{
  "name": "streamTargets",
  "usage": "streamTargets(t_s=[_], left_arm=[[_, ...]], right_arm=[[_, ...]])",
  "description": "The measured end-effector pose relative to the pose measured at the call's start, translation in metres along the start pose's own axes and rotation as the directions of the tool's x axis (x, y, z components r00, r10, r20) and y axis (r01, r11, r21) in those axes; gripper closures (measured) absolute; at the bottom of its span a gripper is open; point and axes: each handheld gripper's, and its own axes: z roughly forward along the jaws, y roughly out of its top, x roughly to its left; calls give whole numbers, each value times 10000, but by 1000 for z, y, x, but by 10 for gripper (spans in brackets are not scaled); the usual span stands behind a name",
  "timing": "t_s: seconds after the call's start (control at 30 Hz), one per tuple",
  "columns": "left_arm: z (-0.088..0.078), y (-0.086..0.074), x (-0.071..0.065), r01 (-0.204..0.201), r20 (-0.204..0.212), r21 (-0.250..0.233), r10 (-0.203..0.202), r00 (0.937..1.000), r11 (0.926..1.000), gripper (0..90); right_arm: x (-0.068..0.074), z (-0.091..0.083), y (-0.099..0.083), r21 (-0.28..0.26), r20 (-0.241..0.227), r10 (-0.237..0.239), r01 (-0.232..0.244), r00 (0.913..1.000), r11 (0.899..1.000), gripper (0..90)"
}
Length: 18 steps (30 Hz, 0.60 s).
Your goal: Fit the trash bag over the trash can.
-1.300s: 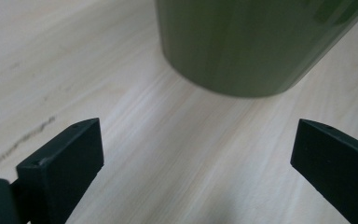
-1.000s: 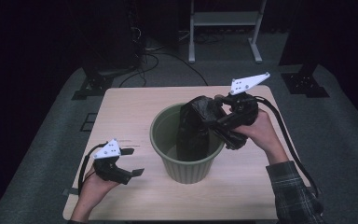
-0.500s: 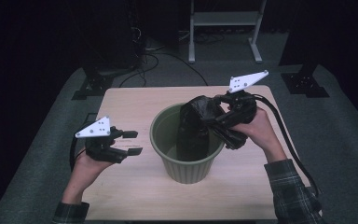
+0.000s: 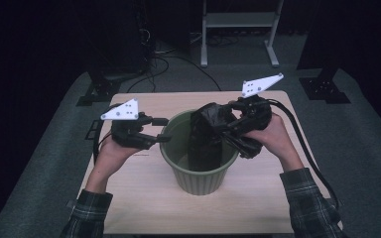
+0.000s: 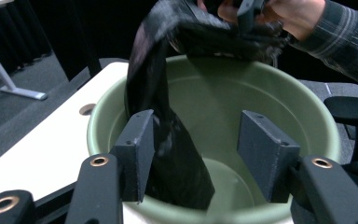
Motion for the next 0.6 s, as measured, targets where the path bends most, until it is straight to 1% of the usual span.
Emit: streamTargets(t_s=[0.07, 0.13, 0.2, 0.27, 0.3, 0.37, 0.4, 0.47, 0.5, 0.6], left_arm=[[9, 6, 3, -104, 18, 35, 104, 9999, 9999, 438], [17, 11, 5, -146, 110, 89, 145, 9998, 9999, 435], [23, 14, 7, -246, 101, 154, 244, 9997, 9996, 435], [30, 18, 8, -324, 159, 164, 321, 9994, 9993, 435], [34, 20, 9, -373, 189, 217, 369, 9991, 9991, 435], [39, 23, 9, -516, 227, 311, 509, 9984, 9982, 435], [43, 24, 10, -505, 271, 329, 496, 9984, 9982, 435], [47, 26, 11, -608, 280, 465, 595, 9978, 9971, 435], [49, 27, 12, -645, 284, 515, 631, 9976, 9966, 435], [55, 27, 14, -637, 468, 525, 613, 9970, 9966, 453]], right_arm=[[0, -1, 0, -18, -175, -24, 24, 9998, 10000, 438], [-1, -2, 0, -41, -373, 28, -29, 9993, 10000, 553], [-1, -2, 0, -11, -397, 29, -29, 9992, 10000, 632], [-2, 0, 0, 34, -543, 47, -45, 9985, 10000, 711], [-2, 0, -1, 81, -566, 16, -12, 9984, 10000, 767], [-2, 1, -1, 136, -637, -53, 62, 9980, 9999, 842], [-2, 1, -1, 148, -679, -82, 92, 9977, 9998, 864], [-2, 2, -2, 127, -757, -73, 83, 9971, 9999, 884], [-2, 2, -1, 102, -781, -75, 83, 9969, 9999, 888], [-2, 2, -1, 13, -954, -72, 74, 9954, 10000, 889]])
